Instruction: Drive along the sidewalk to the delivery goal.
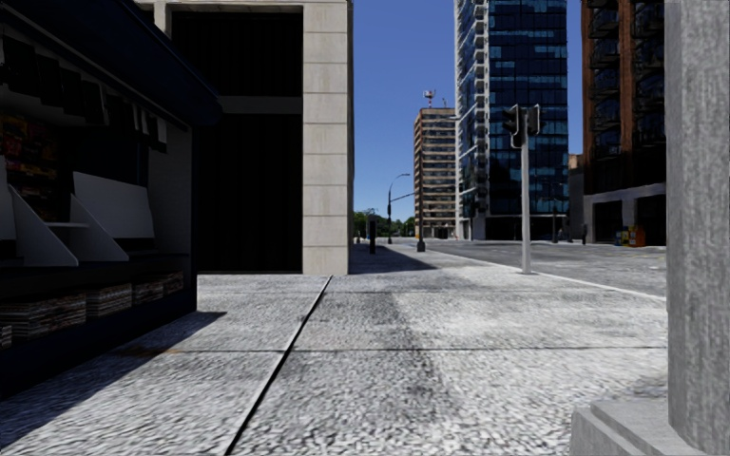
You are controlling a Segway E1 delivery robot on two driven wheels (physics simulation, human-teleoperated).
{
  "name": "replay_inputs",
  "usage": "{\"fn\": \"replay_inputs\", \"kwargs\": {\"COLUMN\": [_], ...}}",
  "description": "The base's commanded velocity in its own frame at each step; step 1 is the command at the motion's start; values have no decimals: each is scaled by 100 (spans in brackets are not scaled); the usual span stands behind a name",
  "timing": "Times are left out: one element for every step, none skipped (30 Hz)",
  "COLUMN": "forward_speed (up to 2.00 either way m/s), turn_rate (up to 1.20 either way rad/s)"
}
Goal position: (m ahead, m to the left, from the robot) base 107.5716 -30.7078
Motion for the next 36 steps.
{"fn": "replay_inputs", "kwargs": {"forward_speed": [122, 122, 122, 122, 122, 122, 122, 122, 122, 122, 122, 122, 122, 122, 122, 122, 122, 122, 122, 122, 122, 122, 122, 122, 122, 122, 122, 122, 122, 122, 122, 122, 122, 122, 122, 122], "turn_rate": [52, 52, 52, 52, 52, 52, 52, 52, 52, 52, 51, 34, 9, 9, 0, 0, 0, 0, 0, 0, 0, 0, 0, 0, 0, 0, 0, 0, 0, -6, -45, -69, -82, -82, -85, -86]}}
